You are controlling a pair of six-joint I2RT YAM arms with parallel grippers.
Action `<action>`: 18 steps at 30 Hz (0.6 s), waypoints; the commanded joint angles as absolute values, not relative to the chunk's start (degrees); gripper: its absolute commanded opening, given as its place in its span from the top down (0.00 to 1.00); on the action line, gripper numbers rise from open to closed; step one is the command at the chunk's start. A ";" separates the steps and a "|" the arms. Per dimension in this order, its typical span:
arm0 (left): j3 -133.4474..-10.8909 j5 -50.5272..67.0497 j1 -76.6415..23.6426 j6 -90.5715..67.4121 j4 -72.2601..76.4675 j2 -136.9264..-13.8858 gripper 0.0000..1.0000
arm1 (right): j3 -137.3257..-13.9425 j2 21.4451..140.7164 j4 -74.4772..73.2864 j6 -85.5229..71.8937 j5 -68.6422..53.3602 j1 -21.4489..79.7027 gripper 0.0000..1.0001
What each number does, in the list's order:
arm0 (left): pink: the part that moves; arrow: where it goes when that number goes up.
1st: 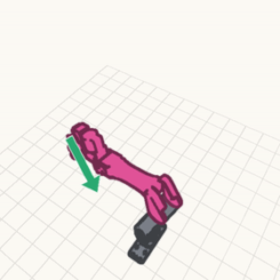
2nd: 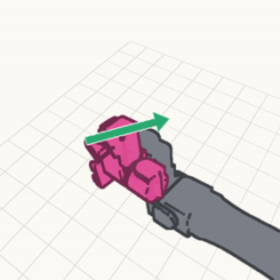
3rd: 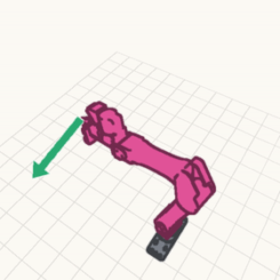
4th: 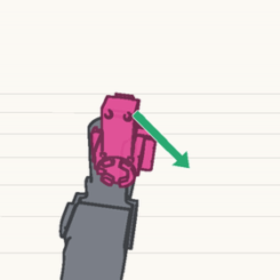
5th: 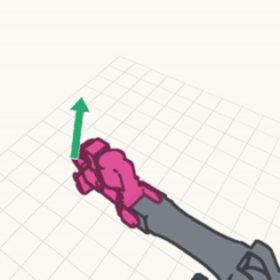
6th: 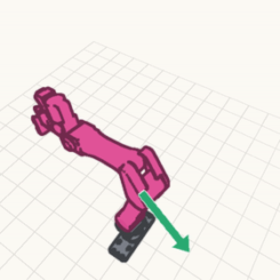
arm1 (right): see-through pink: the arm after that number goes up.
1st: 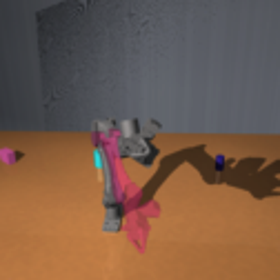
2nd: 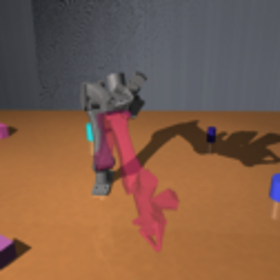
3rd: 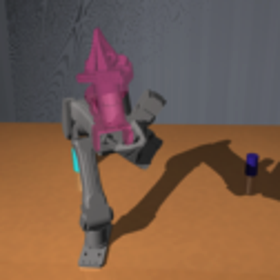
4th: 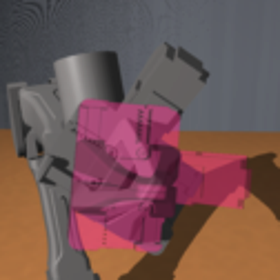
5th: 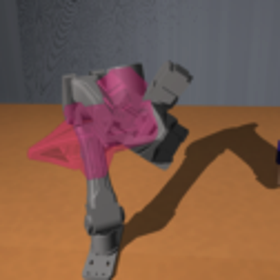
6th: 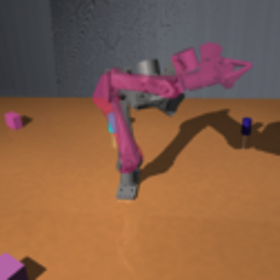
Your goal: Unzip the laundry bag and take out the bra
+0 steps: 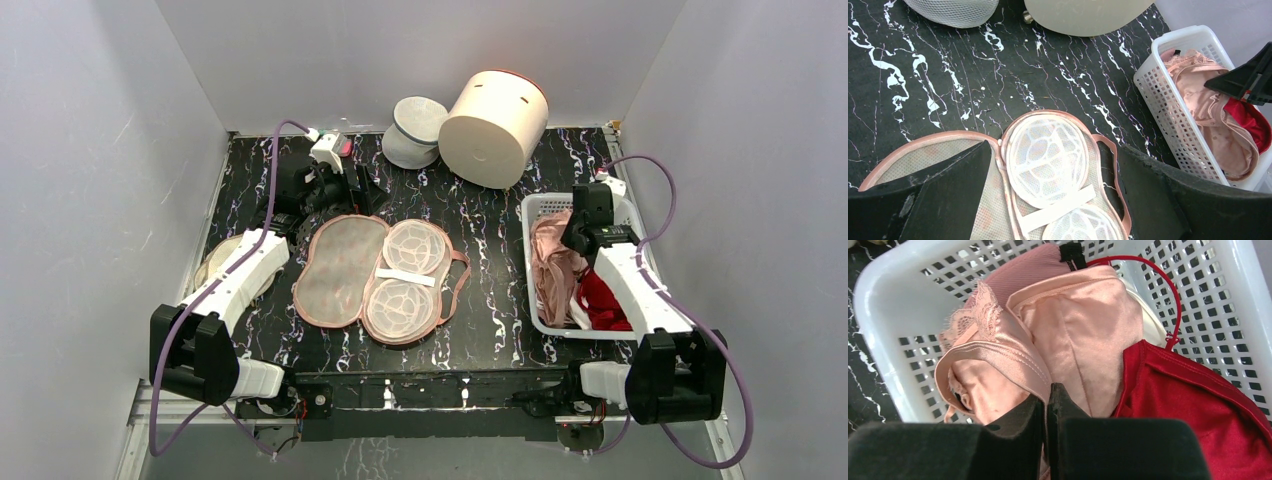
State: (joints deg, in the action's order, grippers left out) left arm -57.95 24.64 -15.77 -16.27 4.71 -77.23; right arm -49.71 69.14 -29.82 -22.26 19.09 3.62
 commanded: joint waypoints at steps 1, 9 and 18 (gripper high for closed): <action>-58.28 25.89 -15.66 -16.35 6.32 -75.68 0.02 | -51.91 70.78 -27.86 -21.17 15.68 1.02 0.88; -58.19 25.65 -15.68 -16.26 6.24 -75.50 0.02 | -56.47 72.28 -34.48 -22.62 24.72 0.42 0.54; -58.32 26.18 -15.70 -16.68 6.37 -75.78 0.02 | -60.79 62.07 -38.69 -20.47 10.10 0.44 0.33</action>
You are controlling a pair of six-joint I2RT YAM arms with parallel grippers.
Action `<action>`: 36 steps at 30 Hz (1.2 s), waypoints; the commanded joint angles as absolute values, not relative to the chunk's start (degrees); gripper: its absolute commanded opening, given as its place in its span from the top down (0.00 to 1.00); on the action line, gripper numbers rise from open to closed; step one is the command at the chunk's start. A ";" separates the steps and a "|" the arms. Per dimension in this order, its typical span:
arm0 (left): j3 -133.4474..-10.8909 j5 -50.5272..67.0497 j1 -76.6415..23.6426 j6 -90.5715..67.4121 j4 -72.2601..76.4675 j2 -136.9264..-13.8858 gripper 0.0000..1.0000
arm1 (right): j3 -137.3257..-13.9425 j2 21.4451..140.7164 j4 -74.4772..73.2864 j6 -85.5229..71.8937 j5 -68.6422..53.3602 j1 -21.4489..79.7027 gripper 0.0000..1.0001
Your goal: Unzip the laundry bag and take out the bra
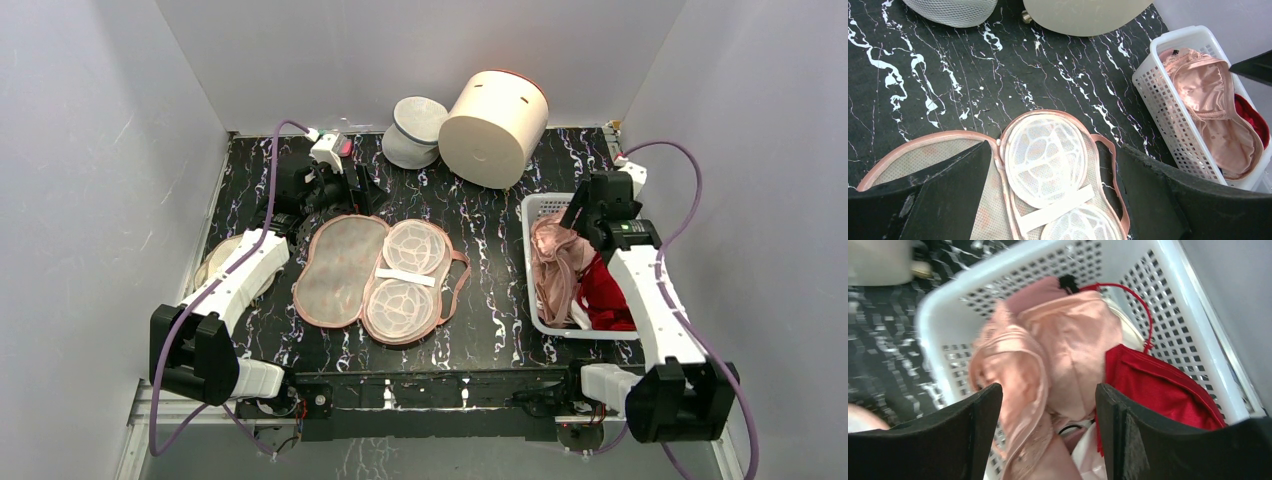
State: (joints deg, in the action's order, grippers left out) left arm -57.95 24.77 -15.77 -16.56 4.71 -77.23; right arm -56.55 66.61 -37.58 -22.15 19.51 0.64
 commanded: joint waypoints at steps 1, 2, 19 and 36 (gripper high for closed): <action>-58.35 26.21 -15.68 -16.70 6.38 -75.81 0.02 | -60.82 61.30 -38.89 -20.15 6.00 0.44 0.32; -58.31 26.23 -15.66 -16.71 6.38 -75.91 0.02 | -60.70 60.58 -38.93 -19.98 2.82 0.44 0.29; -57.74 25.91 -15.73 -16.88 6.81 -76.14 0.02 | -48.15 63.84 -31.08 -20.96 -10.07 -0.35 0.12; -58.20 26.25 -15.94 -16.88 6.43 -76.37 0.02 | -49.44 56.63 -30.46 -24.46 -11.84 -9.23 0.02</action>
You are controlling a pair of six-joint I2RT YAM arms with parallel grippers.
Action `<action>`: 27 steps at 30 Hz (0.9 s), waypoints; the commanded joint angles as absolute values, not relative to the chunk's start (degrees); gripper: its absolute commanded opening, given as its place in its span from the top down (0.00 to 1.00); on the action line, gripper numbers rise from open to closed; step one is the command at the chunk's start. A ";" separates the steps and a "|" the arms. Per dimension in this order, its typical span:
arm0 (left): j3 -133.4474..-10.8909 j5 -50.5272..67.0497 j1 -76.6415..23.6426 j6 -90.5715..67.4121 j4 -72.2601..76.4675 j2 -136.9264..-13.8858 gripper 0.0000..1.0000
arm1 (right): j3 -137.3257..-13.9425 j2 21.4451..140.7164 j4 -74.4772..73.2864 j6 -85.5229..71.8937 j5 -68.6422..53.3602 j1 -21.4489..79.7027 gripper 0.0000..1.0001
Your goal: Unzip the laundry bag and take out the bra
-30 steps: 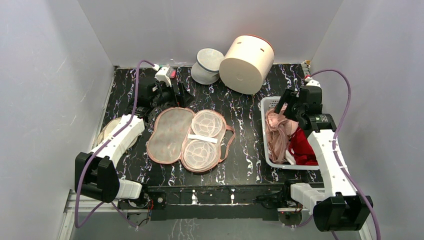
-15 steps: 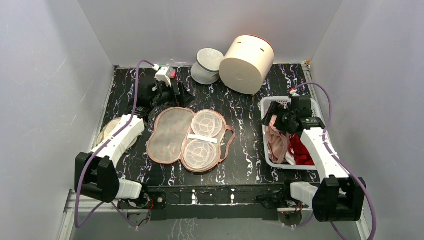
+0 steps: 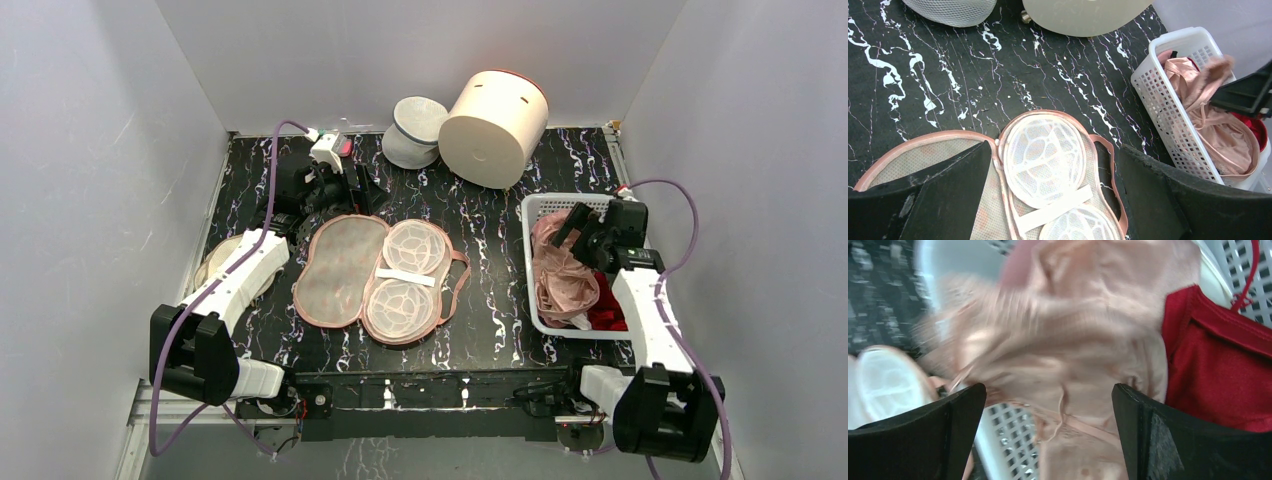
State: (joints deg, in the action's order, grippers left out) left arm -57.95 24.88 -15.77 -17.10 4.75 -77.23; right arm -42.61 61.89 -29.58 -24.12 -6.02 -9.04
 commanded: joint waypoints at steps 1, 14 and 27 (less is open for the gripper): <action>-58.25 26.22 -15.98 -16.88 6.42 -76.42 0.02 | -50.08 55.67 -31.51 -24.80 -13.27 -9.23 0.02; -57.67 25.74 -16.08 -16.85 6.80 -76.55 0.02 | -40.45 46.81 -35.20 -33.55 -3.56 -9.24 0.05; -57.89 19.13 -20.36 -11.98 3.10 -79.25 0.02 | -41.84 45.53 -30.72 -28.02 -11.20 -9.32 0.04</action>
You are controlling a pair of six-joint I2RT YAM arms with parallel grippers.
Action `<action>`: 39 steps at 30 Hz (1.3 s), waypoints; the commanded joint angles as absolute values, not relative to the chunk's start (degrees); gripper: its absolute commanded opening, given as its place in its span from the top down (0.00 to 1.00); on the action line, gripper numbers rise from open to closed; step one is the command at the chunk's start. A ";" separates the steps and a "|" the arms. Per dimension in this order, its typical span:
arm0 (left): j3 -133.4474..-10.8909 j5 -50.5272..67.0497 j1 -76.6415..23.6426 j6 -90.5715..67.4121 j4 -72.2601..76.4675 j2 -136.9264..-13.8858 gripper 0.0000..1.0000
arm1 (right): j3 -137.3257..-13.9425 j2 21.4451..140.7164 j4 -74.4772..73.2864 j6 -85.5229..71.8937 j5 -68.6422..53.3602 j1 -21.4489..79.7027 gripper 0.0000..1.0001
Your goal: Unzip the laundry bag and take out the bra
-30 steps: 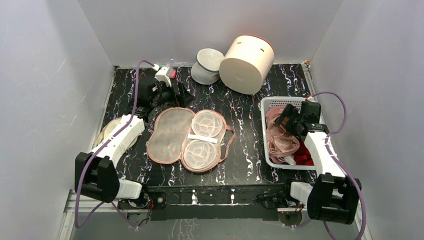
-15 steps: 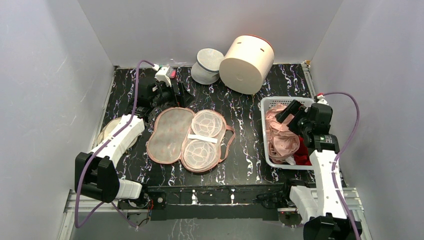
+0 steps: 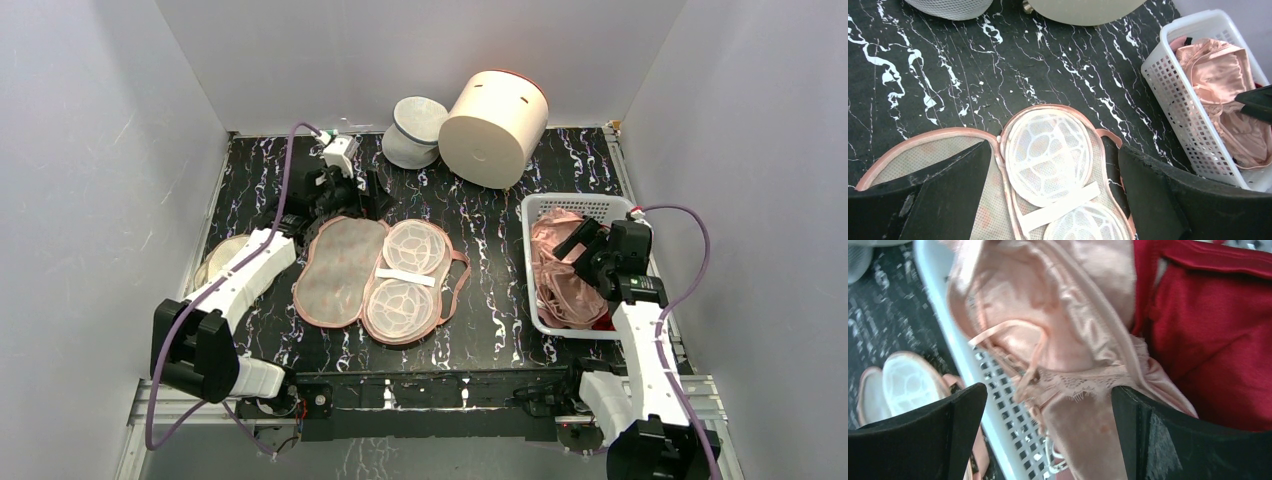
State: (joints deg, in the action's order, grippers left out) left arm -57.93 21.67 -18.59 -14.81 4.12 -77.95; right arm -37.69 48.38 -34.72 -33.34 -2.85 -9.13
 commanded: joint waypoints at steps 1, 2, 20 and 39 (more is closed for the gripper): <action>-58.03 18.63 -20.96 -11.63 2.69 -80.05 0.02 | -42.44 44.65 -30.28 -26.34 -14.59 -9.32 0.04; -58.09 18.15 -21.58 -11.21 2.30 -80.74 0.02 | -43.01 43.62 -30.05 -24.96 -17.50 -9.39 0.04; -50.87 5.78 -31.44 -11.52 -4.28 -75.51 0.01 | -38.13 30.53 -21.31 -19.95 -32.82 -6.10 0.02; -47.32 -14.52 -17.11 -16.11 -20.34 -71.26 0.02 | -37.11 26.24 -20.55 -20.22 -32.45 -0.20 0.02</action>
